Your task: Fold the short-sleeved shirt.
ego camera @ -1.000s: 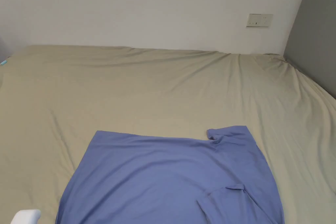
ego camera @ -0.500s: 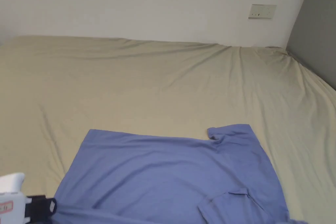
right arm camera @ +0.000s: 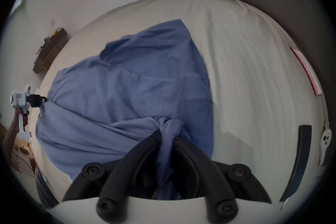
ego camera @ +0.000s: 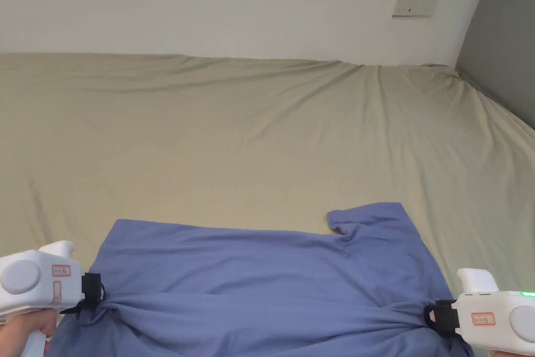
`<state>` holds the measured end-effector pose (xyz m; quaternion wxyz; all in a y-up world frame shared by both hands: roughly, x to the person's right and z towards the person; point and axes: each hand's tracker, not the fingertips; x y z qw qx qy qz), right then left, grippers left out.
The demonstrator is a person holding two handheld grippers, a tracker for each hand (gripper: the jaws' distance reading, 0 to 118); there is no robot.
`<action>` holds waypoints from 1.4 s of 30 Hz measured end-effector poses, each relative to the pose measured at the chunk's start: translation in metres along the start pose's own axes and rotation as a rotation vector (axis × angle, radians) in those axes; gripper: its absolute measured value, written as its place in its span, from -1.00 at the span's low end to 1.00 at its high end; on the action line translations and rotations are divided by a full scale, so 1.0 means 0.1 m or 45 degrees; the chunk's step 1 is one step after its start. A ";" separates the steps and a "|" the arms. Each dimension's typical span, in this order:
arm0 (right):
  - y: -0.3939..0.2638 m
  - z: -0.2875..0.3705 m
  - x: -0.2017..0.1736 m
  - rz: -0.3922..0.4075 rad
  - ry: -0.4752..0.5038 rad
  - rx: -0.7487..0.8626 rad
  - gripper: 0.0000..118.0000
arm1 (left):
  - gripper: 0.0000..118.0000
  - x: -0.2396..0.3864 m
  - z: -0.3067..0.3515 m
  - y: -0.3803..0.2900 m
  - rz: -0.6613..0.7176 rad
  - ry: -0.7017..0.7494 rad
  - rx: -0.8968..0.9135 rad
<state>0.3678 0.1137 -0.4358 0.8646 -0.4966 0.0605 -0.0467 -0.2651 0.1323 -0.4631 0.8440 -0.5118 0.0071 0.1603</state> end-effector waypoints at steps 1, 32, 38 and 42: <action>-0.04 0.04 -0.01 -0.017 0.001 0.051 -0.81 | -0.71 0.01 0.02 -0.02 0.002 0.003 0.025; -0.37 0.55 -0.51 0.128 -0.136 -0.020 0.69 | -0.85 0.08 0.36 -0.78 -0.217 0.068 -0.017; -0.40 0.13 -0.50 -0.042 -0.160 -0.097 0.20 | -0.87 0.01 0.38 -0.81 -0.223 0.033 -0.007; -0.45 0.46 -0.48 0.146 -0.099 -0.078 -0.84 | -0.88 0.03 0.41 -0.81 -0.273 0.044 -0.015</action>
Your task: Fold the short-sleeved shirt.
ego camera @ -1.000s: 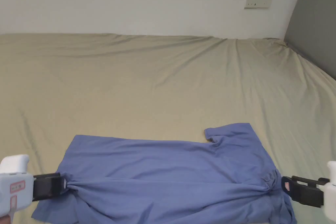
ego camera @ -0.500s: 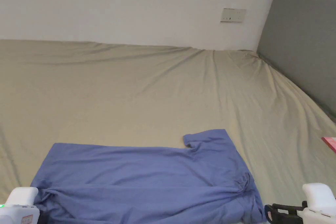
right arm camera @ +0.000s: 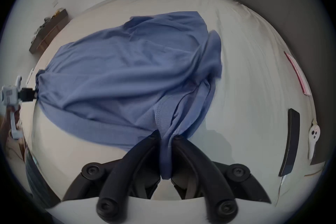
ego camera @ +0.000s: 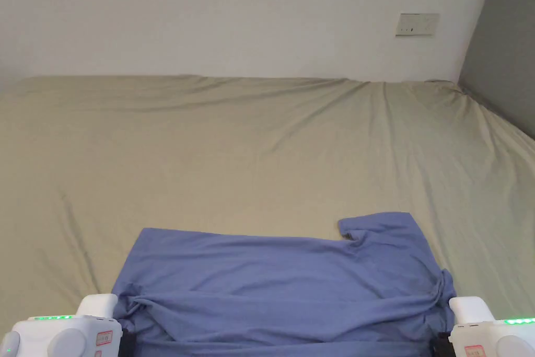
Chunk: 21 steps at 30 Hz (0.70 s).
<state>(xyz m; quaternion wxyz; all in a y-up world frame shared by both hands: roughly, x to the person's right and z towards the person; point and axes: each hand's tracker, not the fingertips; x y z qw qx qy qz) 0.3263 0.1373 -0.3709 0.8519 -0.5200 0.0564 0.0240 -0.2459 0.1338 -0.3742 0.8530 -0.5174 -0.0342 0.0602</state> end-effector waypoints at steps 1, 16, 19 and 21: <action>-0.07 -0.01 0.00 0.012 0.022 -0.006 -0.84 | -0.88 -0.06 -0.04 0.02 0.005 -0.004 -0.011; -0.77 0.62 0.17 0.147 0.150 -0.013 -0.84 | -0.93 -0.16 0.80 -0.77 -0.082 -0.119 -0.064; -1.09 0.75 0.20 0.127 0.236 -0.047 -0.84 | -0.92 -0.14 0.99 -1.09 -0.108 -0.111 -0.083; -1.29 0.82 0.18 0.198 0.243 -0.085 -0.84 | -0.93 -0.17 1.09 -1.28 -0.090 -0.144 -0.125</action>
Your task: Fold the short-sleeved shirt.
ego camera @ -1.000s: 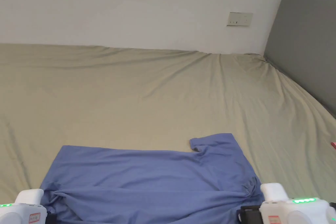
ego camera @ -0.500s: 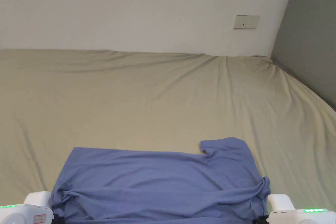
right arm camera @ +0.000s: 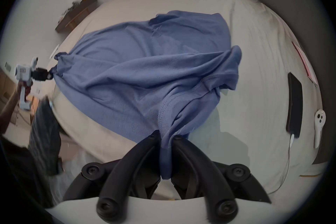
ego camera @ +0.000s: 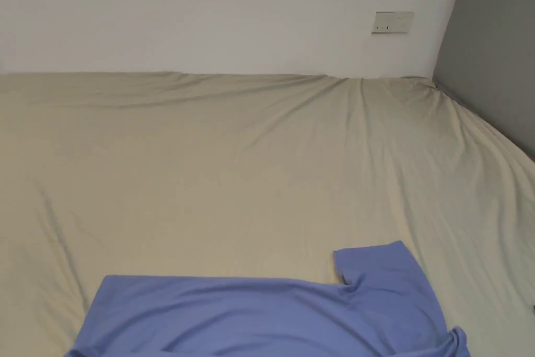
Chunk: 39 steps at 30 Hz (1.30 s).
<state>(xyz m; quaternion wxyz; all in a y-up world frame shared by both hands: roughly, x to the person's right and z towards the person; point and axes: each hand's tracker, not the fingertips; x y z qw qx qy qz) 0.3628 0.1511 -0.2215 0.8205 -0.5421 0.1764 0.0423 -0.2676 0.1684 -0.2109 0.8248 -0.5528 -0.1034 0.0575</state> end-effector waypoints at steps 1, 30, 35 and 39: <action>-0.09 0.03 -0.03 0.031 -0.004 -0.030 -0.84 | -0.92 -0.01 0.04 -0.10 0.000 -0.030 -0.029; -0.24 1.02 0.05 -0.351 -0.309 0.418 0.31 | 0.97 -0.06 -0.48 1.61 0.020 0.337 0.295; -0.02 0.89 0.08 -0.302 -0.375 0.357 0.31 | 0.52 -0.17 -1.42 1.80 0.154 0.244 -0.045; 0.31 0.80 0.30 -0.343 -0.348 0.325 0.30 | -0.63 0.11 -1.20 1.65 0.057 0.280 0.129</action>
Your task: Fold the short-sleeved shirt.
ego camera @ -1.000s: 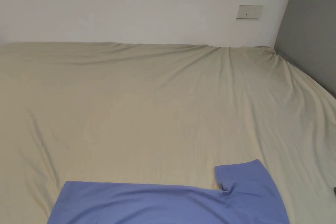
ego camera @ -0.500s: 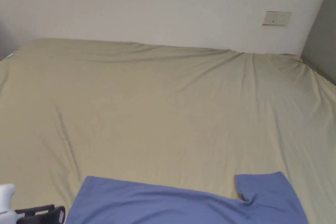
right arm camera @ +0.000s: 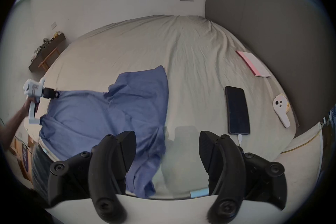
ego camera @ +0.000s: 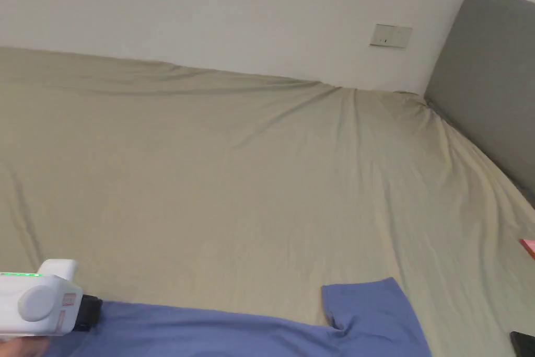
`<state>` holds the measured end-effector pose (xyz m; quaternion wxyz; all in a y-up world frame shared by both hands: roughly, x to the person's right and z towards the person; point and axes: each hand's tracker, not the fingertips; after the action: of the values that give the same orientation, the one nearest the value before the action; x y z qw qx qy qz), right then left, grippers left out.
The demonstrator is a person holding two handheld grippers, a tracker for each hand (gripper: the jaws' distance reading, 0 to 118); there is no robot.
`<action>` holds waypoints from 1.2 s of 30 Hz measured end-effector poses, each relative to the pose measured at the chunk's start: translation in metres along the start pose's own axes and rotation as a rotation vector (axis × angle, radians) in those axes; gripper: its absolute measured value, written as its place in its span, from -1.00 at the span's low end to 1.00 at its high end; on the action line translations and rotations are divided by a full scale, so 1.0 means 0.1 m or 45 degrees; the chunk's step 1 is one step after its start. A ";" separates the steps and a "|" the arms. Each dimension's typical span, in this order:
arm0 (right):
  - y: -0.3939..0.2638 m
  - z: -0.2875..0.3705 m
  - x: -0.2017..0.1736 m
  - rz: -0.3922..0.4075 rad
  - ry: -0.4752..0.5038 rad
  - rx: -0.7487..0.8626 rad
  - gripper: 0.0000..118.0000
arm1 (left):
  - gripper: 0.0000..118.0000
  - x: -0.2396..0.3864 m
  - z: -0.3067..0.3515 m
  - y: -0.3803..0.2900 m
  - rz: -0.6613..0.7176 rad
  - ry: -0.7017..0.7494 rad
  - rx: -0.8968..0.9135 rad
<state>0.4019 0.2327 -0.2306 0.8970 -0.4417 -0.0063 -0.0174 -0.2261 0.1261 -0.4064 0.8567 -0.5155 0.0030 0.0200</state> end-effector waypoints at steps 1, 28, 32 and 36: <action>0.12 -0.10 0.01 -0.030 0.021 -0.022 0.30 | -1.00 -0.02 0.10 -0.01 -0.045 0.014 0.043; 0.85 -0.76 -0.36 0.025 0.263 -0.144 -1.00 | -1.00 -0.28 1.16 -0.14 -0.033 -0.240 0.235; 0.70 -0.33 -0.11 0.006 0.379 -0.101 -1.00 | -1.00 -0.38 1.48 -0.38 -0.171 -0.239 0.294; 0.42 0.03 -0.11 0.044 0.393 -0.075 -1.00 | -1.00 -0.43 1.72 -0.70 -0.198 -0.247 0.305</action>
<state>0.3929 0.2612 -0.2622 0.8740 -0.4601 0.1397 -0.0699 -0.2696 0.2436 -0.2630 0.9072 -0.4039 -0.1173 0.0030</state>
